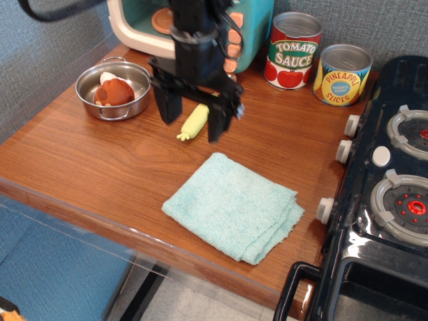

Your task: Grab the potato from the pot and put it on the napkin.

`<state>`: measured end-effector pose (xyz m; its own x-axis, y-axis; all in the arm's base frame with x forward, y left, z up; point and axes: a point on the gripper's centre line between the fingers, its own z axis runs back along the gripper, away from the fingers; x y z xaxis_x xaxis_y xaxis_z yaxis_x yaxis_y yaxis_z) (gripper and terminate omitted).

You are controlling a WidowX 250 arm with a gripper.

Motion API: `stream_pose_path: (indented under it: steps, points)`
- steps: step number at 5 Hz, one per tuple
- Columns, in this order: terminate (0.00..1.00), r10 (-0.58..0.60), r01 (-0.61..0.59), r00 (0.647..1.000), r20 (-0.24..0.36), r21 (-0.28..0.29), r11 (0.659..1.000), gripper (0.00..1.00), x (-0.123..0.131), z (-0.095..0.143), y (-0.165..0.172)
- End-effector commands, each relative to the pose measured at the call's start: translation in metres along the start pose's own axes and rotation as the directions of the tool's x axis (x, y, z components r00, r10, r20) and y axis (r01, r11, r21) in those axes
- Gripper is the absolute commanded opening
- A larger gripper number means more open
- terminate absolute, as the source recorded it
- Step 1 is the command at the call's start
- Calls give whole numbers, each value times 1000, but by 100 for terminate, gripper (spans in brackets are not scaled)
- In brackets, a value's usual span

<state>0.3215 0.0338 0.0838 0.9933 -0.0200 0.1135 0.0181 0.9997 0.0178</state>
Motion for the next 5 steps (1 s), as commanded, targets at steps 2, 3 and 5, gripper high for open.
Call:
stream_pose_path:
  steps: [2, 3, 5]
  points:
    - [0, 252, -263, 963, 92, 149, 953, 100, 22, 47, 137]
    - [0, 336, -343, 939, 71, 126, 931, 100, 10, 36, 160]
    - [0, 372, -373, 928, 19, 31, 927, 100, 13, -9, 156]
